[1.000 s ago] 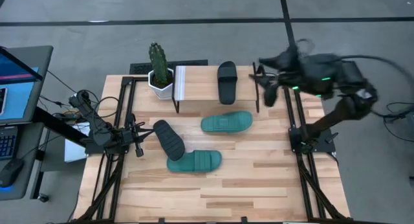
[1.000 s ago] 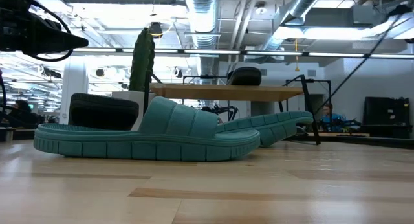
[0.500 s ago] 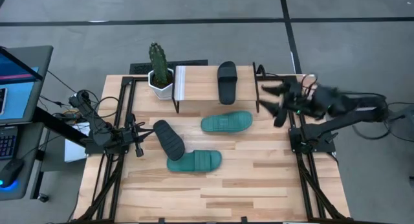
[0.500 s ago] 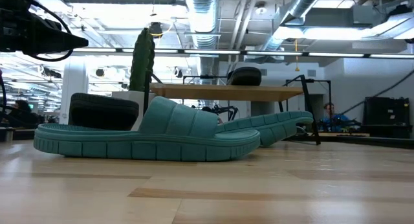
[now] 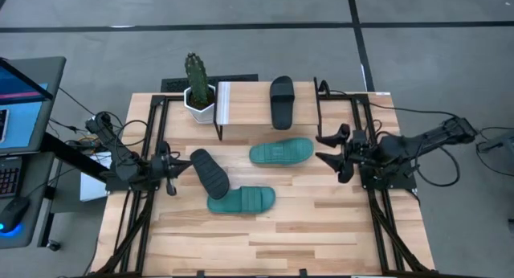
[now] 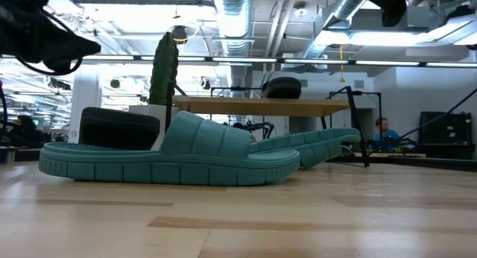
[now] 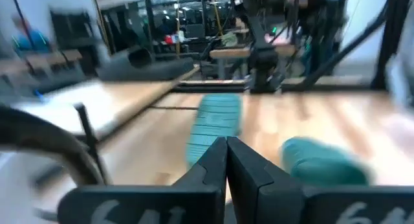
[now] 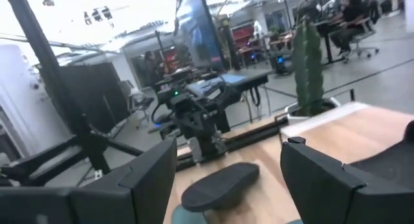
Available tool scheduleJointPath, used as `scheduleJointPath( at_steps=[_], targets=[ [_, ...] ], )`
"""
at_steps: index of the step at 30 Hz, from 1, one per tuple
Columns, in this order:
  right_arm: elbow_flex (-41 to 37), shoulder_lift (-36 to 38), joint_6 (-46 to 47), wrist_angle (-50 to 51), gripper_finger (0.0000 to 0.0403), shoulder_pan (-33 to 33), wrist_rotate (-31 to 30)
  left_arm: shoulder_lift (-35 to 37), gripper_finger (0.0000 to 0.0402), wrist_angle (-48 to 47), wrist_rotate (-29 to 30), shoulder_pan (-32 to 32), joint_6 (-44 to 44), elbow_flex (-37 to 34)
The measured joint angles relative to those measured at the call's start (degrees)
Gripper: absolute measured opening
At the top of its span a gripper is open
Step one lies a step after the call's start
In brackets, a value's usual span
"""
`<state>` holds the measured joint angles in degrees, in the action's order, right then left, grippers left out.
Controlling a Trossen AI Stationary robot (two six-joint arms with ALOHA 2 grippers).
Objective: Pick and place slides into the shelf
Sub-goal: Put the black slipper on the shelf
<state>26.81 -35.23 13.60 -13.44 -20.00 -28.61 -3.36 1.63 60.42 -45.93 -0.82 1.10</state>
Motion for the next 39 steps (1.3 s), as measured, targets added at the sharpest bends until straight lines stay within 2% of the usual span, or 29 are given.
scheduleJointPath(
  at_steps=[5,7,12,18,21,25,28,31,35,39],
  targets=[
    [0.0,-1.8,1.7,0.1,0.0260,0.2,0.0,0.0,0.0000,1.5,-6.6,0.0,-20.7,-0.1],
    [0.0,-2.6,3.0,0.3,0.0260,0.2,0.0,0.0,0.0000,1.4,-10.2,0.0,-26.1,0.0],
    [0.0,-4.2,6.1,2.2,0.0260,0.2,0.0,-0.6,0.0000,1.8,-18.3,-0.1,-31.9,0.0],
    [0.0,-4.6,9.0,4.7,0.0260,0.2,0.0,-2.9,0.0000,1.6,-22.9,-0.1,-36.2,0.1],
    [0.0,-4.6,9.0,4.8,0.0260,0.2,0.0,-6.1,0.0000,-4.4,-21.5,-0.1,-38.8,1.9],
    [0.0,-4.5,9.0,5.3,0.0260,0.3,0.0,-12.2,0.0000,-18.8,-20.8,0.0,-44.8,7.8],
    [0.0,-4.5,9.0,6.3,0.0260,0.3,0.0,-17.7,0.0000,-26.1,-20.3,0.0,-45.2,13.4],
    [0.0,-4.5,9.0,7.3,0.0260,0.3,0.0,-23.6,0.0000,-28.5,-19.2,-0.1,-39.8,18.1],
    [0.0,-4.5,9.1,9.1,0.0260,0.3,0.0,-29.6,0.0000,-23.3,-17.9,-0.1,-32.5,22.3],
    [0.0,-4.5,9.0,11.2,0.0260,0.3,0.0,-33.5,0.0000,-14.3,-17.5,-0.1,-30.5,23.3]
  ],
)
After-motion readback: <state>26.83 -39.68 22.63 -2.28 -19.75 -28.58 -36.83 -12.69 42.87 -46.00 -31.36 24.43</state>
